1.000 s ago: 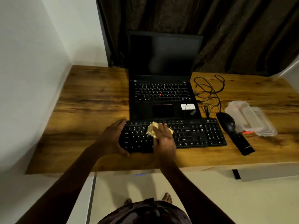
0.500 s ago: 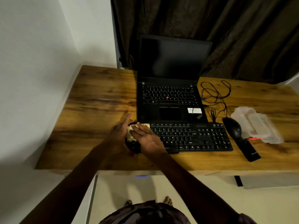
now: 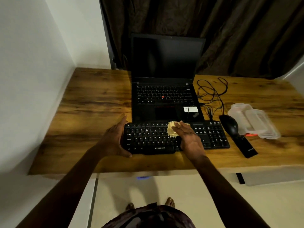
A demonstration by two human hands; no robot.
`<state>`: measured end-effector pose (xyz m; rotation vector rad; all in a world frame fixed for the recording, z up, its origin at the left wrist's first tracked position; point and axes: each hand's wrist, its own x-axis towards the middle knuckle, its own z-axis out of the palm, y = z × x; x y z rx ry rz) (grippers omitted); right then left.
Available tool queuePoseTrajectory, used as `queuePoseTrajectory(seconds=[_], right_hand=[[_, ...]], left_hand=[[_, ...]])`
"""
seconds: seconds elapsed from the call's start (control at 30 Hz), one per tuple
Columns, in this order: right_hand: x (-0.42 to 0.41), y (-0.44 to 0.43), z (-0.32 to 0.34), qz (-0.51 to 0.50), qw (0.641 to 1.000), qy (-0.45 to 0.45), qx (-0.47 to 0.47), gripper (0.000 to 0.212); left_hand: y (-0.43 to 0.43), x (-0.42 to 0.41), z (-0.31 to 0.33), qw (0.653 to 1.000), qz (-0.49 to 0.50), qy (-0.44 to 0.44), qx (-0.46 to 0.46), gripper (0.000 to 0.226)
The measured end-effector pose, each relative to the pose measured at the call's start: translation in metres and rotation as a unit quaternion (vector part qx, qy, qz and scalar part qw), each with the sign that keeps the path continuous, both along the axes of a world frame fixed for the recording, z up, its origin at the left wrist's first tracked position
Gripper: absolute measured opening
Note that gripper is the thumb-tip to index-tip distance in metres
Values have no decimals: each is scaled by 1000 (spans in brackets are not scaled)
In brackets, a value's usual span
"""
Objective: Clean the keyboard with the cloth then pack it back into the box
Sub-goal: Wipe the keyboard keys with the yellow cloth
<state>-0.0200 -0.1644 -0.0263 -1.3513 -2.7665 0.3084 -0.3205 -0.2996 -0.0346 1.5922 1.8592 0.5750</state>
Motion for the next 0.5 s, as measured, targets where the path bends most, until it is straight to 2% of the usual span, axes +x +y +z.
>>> queuePoseTrajectory(seconds=[0.17,0.27,0.33,0.4,0.5], right_hand=[[51,22,1,-41,998,-50,21,80],[81,31,1,-95,995,12,35,65],[98,33,-5,-112,990,19,83,72],[111,31,-8,-152,984,23,86,76],[123,20,-12,-214,972,55,81,61]], left_hand=[[1,2,-1,1000,3,15,-8,162],[1,1,-2,1000,7,16,-18,165],[1,1,-2,1000,7,19,-18,165],[2,3,-1,1000,8,20,-19,164],[4,3,-4,999,14,20,-22,166]])
